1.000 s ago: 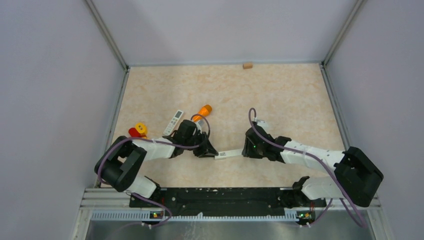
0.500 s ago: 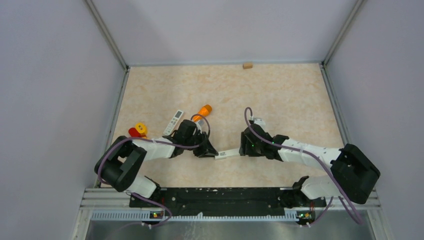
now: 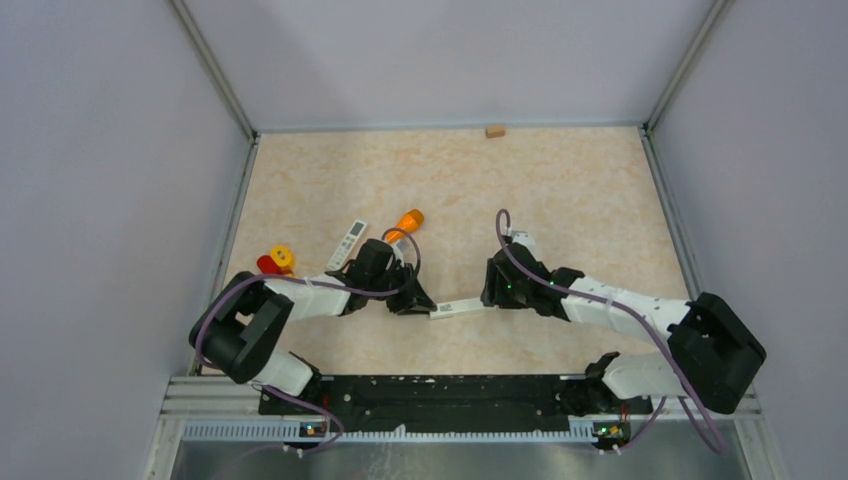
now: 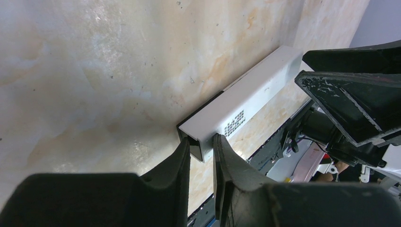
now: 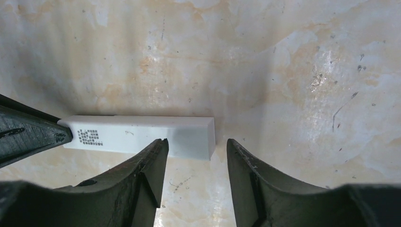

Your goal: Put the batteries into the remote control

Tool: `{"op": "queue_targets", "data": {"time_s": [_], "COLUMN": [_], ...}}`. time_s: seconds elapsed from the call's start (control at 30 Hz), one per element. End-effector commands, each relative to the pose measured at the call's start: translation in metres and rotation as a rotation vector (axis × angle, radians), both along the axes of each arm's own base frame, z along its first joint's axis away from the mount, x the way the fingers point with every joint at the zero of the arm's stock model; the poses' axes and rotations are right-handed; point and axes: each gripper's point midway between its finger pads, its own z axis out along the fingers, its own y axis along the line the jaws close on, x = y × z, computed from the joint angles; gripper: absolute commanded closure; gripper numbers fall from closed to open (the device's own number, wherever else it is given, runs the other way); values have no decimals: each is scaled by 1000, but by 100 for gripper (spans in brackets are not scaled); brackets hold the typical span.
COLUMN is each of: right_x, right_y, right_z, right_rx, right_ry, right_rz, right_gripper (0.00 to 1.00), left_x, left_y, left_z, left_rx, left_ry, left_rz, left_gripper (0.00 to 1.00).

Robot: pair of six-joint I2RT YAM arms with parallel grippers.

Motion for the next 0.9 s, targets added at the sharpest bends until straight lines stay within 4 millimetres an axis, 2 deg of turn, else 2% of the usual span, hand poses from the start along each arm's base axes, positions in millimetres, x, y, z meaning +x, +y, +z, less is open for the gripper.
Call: {"op": "queue_targets", "data": {"time_s": [0.0,0.1,0.4,0.67,0.87], "right_x": [6,3,-15,-32,-54], "right_y": [5,4,-6,-4,16], "right_z": [-4,-11,-31,-46,-56], "right_rx": [9,-3,-33,-15,59], "right_ry": [-5,14,83,167,239], "right_rz": [7,18,47,42,10], "right_gripper": [55,64,82,88,90], "left_x": [-41,-41,-41,-40,-33], "left_y": [49,49,48,37,15], "left_z": [-63,-63,-60,-50,-28], "left_rx": [289,290,279,214,72], "left_ry": [151,150,148,157,166], "left_rz": [8,8,6,12,38], "left_gripper": [100,100,100,100,100]}}
